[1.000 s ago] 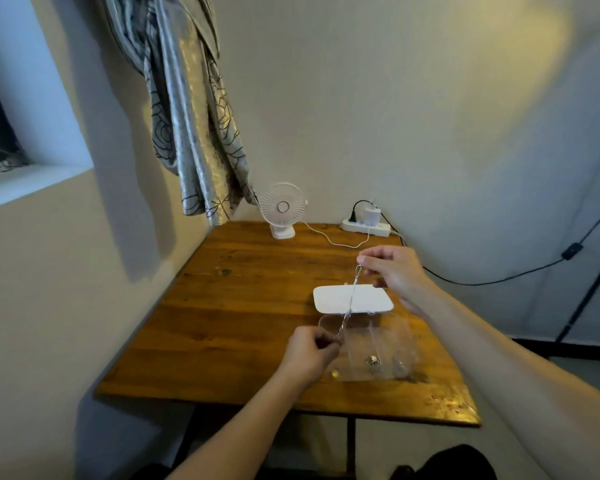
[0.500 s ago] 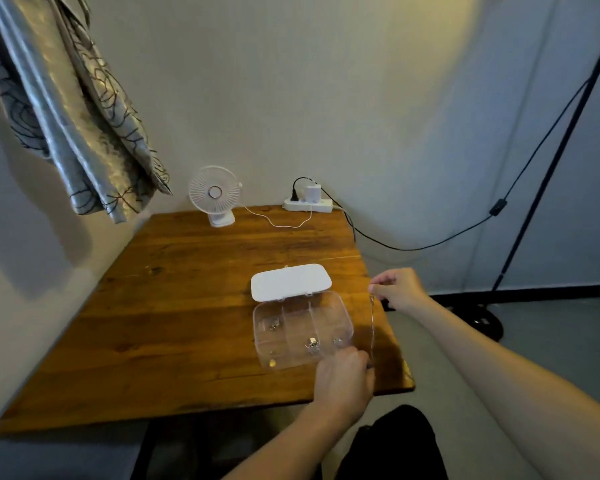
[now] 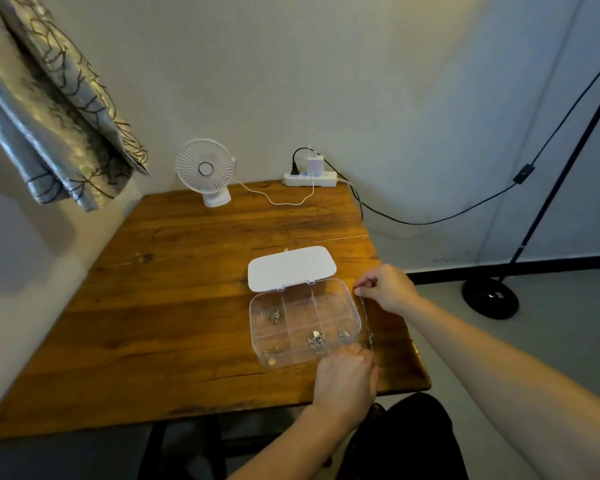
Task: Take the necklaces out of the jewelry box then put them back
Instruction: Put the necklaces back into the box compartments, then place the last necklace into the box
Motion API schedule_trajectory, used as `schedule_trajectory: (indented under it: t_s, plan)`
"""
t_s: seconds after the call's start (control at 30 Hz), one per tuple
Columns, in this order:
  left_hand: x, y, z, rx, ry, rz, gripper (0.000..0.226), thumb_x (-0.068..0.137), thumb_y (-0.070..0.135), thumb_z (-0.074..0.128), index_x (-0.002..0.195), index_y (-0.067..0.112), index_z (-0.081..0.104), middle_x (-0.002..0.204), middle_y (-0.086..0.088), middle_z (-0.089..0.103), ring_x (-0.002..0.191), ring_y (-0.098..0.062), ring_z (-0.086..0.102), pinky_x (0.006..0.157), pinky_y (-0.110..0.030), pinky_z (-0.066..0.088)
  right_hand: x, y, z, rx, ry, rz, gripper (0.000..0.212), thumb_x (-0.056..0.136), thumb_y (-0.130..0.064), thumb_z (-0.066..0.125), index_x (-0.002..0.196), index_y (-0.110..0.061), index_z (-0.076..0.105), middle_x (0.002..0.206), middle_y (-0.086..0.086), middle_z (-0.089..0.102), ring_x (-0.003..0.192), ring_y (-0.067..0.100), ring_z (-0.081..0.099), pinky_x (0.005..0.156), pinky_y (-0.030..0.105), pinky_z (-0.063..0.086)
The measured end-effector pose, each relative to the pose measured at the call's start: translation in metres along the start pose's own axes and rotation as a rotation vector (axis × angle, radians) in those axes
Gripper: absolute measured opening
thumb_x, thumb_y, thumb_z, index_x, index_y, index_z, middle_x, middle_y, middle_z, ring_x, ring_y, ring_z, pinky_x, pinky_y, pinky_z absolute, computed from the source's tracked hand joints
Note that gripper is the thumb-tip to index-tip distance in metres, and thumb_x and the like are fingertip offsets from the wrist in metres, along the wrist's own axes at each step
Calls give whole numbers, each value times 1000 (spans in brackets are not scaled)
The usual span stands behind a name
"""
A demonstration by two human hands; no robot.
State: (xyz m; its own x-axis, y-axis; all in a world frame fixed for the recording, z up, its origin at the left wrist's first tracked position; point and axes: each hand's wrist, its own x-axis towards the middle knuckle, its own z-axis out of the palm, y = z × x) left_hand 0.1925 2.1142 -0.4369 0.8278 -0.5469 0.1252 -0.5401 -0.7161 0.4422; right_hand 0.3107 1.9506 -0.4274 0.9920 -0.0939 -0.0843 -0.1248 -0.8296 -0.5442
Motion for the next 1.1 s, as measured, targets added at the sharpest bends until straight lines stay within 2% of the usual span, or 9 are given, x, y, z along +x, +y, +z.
schedule_trajectory:
  t_s: [0.17, 0.3, 0.4, 0.5, 0.57, 0.67, 0.83, 1.0, 1.1]
  plan:
    - [-13, -4, -15, -21, 24, -23, 25, 94, 39, 50, 107, 20, 60, 107, 4, 59, 97, -10, 53, 80, -25, 43, -1, -1, -7, 37, 45, 41, 23, 83, -35, 73, 103, -23, 72, 96, -2, 66, 91, 19, 60, 73, 32, 48]
    - [-29, -31, -32, 47, 334, -19, 15, 88, 38, 55, 97, 28, 60, 96, 10, 58, 87, -2, 50, 66, -17, 50, 3, -14, -5, 233, 133, 78, 23, 90, -30, 65, 104, -13, 72, 96, 4, 70, 91, 23, 64, 72, 35, 52]
    - [-33, -67, -46, 117, 512, -174, 34, 83, 39, 64, 113, 22, 59, 115, 1, 58, 107, -14, 52, 87, -28, 47, 5, -38, 3, 464, 97, 157, 23, 95, -25, 58, 110, -10, 66, 100, 10, 68, 92, 26, 65, 61, 33, 54]
    - [-42, -94, -55, 122, 362, -427, 61, 92, 52, 44, 143, 20, 32, 149, -1, 34, 136, -18, 30, 108, -34, 26, 16, -55, 14, 673, 32, 294, 28, 97, -29, 54, 113, -8, 62, 106, 11, 68, 97, 28, 65, 73, 38, 55]
    - [-48, -107, -53, 76, 273, -528, 64, 95, 54, 31, 148, 22, 16, 155, 2, 21, 142, -14, 17, 114, -35, 16, 29, -60, 23, 768, 7, 366, 38, 95, -32, 56, 121, -5, 60, 110, 13, 68, 100, 30, 65, 81, 42, 55]
    - [-52, -124, -54, -31, 249, -620, 54, 99, 47, 25, 148, 25, 20, 154, 4, 26, 142, -13, 19, 115, -40, 15, 37, -77, 28, 874, 28, 428, 30, 95, -13, 55, 121, 0, 55, 114, 15, 61, 102, 33, 60, 87, 48, 54]
    - [-53, -138, -50, -68, 280, -593, 46, 100, 40, 20, 144, 31, 30, 149, 7, 38, 140, -12, 23, 118, -41, 11, 46, -90, 37, 871, 60, 477, 28, 94, 6, 45, 120, 7, 57, 109, 19, 65, 72, 24, 62, 51, 33, 52]
    - [-53, -138, -45, -72, 288, -605, 55, 96, 45, 8, 146, 33, 27, 149, 8, 37, 141, -11, 22, 118, -40, 6, 44, -95, 28, 921, 92, 385, 33, 95, 3, 48, 124, -10, 57, 119, 12, 62, 106, 32, 60, 78, 46, 57]
    - [-52, -143, -42, -68, 286, -610, 54, 97, 47, 8, 145, 32, 28, 148, 8, 38, 141, -11, 23, 118, -38, 5, 31, -98, 17, 921, 144, 302, 27, 97, -2, 49, 116, -20, 57, 119, 7, 62, 108, 29, 60, 67, 36, 56]
